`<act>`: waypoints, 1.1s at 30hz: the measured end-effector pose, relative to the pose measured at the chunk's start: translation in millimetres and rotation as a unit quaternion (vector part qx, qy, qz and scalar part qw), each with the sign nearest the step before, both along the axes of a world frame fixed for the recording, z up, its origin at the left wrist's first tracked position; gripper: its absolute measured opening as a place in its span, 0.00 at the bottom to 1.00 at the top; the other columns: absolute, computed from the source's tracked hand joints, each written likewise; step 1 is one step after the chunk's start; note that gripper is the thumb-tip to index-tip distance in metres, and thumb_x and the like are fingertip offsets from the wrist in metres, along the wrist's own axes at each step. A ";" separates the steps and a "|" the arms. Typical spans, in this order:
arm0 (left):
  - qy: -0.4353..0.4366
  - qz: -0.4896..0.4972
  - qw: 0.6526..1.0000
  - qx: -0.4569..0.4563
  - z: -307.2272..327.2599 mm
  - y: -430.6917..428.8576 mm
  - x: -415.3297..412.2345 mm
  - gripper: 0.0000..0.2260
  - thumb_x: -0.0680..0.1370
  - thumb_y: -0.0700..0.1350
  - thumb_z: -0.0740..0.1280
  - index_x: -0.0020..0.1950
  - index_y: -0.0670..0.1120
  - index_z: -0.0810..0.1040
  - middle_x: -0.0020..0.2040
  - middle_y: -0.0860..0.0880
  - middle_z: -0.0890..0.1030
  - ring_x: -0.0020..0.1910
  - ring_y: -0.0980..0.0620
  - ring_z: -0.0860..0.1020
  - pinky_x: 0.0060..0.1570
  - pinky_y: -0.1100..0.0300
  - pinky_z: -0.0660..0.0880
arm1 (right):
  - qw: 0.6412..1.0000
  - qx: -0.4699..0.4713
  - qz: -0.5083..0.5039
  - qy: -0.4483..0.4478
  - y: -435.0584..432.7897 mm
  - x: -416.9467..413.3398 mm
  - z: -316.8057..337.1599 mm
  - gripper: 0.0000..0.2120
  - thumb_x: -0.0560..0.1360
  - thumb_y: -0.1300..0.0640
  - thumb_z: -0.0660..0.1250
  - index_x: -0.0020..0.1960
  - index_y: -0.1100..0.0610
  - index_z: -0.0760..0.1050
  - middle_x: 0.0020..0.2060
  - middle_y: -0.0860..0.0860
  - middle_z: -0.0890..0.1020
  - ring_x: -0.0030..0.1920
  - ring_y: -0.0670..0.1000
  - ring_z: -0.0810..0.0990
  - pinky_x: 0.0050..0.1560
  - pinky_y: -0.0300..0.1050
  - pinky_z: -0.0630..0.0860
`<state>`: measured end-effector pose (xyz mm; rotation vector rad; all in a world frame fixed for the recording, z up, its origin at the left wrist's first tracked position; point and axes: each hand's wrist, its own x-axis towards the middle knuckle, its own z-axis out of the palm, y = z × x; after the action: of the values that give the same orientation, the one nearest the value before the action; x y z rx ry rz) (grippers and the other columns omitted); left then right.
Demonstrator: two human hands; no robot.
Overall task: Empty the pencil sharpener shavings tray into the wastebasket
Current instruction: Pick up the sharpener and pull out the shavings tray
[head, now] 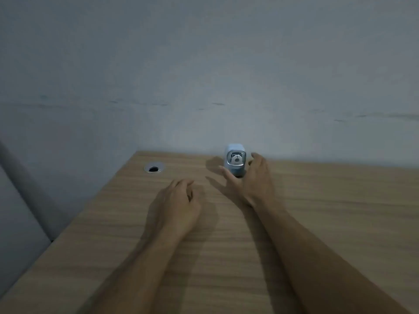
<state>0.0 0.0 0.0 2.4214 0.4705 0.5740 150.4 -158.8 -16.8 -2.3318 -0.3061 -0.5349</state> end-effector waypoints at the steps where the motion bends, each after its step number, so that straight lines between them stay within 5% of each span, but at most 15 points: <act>1: -0.010 0.000 1.000 -0.017 -0.7 1.3 1.1 0.19 0.87 0.48 0.63 0.79 0.50 0.78 0.77 0.55 0.78 0.75 0.52 0.76 0.67 0.60 0.69 | 1.000 0.026 0.001 -0.012 6.9 8.4 -0.4 0.52 0.70 0.27 0.76 0.75 0.67 0.70 0.68 0.61 0.78 0.72 0.62 0.76 0.72 0.55 0.75; 4: -0.031 -0.002 0.999 -0.044 -2.3 3.2 -1.1 0.17 0.87 0.47 0.65 0.76 0.52 0.81 0.73 0.58 0.80 0.71 0.55 0.79 0.60 0.66 0.67 | 0.998 0.061 -0.019 0.014 22.3 20.4 5.4 0.40 0.69 0.32 0.78 0.63 0.64 0.74 0.58 0.60 0.80 0.62 0.63 0.80 0.59 0.55 0.77; 7: -0.064 -0.010 0.995 -0.080 -8.4 10.5 7.7 0.14 0.86 0.46 0.66 0.71 0.51 0.84 0.68 0.57 0.83 0.66 0.57 0.82 0.64 0.64 0.76 | 0.996 0.075 -0.013 0.038 28.8 36.2 1.5 0.34 0.71 0.39 0.79 0.61 0.65 0.75 0.58 0.61 0.80 0.60 0.64 0.81 0.55 0.54 0.76; 10: -0.076 -0.009 0.991 -0.106 -9.3 19.8 15.0 0.12 0.86 0.44 0.67 0.66 0.50 0.86 0.63 0.57 0.85 0.52 0.67 0.80 0.50 0.80 0.72 | 0.993 0.106 0.012 0.047 21.9 33.2 2.3 0.29 0.71 0.40 0.79 0.58 0.61 0.78 0.55 0.57 0.83 0.56 0.60 0.83 0.48 0.47 0.74; 12: -0.069 -0.013 0.990 -0.126 -7.1 20.6 13.6 0.12 0.87 0.45 0.65 0.64 0.51 0.87 0.60 0.58 0.87 0.53 0.67 0.80 0.49 0.76 0.73 | 0.991 0.123 0.044 0.037 13.3 14.0 2.4 0.25 0.70 0.40 0.80 0.56 0.55 0.79 0.52 0.52 0.84 0.51 0.53 0.84 0.43 0.40 0.73; 14: -0.080 -0.012 0.982 -0.173 -3.2 21.9 7.4 0.12 0.87 0.44 0.64 0.60 0.51 0.89 0.56 0.57 0.89 0.56 0.59 0.85 0.58 0.62 0.80 | 0.986 0.142 0.084 0.032 4.3 -20.1 5.1 0.23 0.70 0.40 0.81 0.56 0.51 0.79 0.51 0.46 0.86 0.47 0.44 0.83 0.40 0.28 0.73; 17: -0.112 -0.028 0.954 -0.278 2.5 27.1 -5.0 0.13 0.87 0.40 0.64 0.51 0.47 0.89 0.49 0.51 0.92 0.52 0.51 0.89 0.67 0.45 0.83 | 0.979 0.151 0.133 0.038 -6.4 -76.2 11.3 0.24 0.69 0.40 0.82 0.59 0.49 0.81 0.51 0.41 0.87 0.47 0.34 0.84 0.42 0.25 0.74; 24: -0.053 -0.121 0.946 -0.295 9.5 25.1 -80.5 0.18 0.84 0.38 0.62 0.36 0.41 0.81 0.33 0.48 0.84 0.36 0.49 0.81 0.41 0.55 0.78 | 0.969 0.100 0.217 0.069 -28.0 -167.6 14.4 0.27 0.69 0.41 0.83 0.64 0.47 0.82 0.52 0.40 0.89 0.52 0.40 0.88 0.53 0.41 0.84; 29: -0.016 -0.199 0.951 -0.235 3.4 42.0 -111.3 0.17 0.86 0.36 0.63 0.42 0.40 0.87 0.39 0.47 0.89 0.38 0.58 0.85 0.44 0.67 0.80 | 0.957 0.093 0.262 0.085 -32.1 -182.7 17.3 0.27 0.72 0.45 0.83 0.69 0.47 0.82 0.57 0.40 0.89 0.56 0.40 0.88 0.60 0.46 0.84; 33: -0.003 -0.245 0.938 -0.246 0.8 45.1 -118.7 0.13 0.88 0.38 0.65 0.55 0.39 0.90 0.49 0.45 0.92 0.48 0.53 0.89 0.55 0.60 0.85 | 0.943 0.087 0.303 0.108 -34.8 -186.9 18.3 0.27 0.73 0.48 0.83 0.70 0.47 0.81 0.58 0.41 0.89 0.56 0.41 0.88 0.59 0.41 0.83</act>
<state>-118.7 45.1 0.8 1.9449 -0.0125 0.2074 -36.5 -193.6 1.5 -1.9587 -0.7981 0.0001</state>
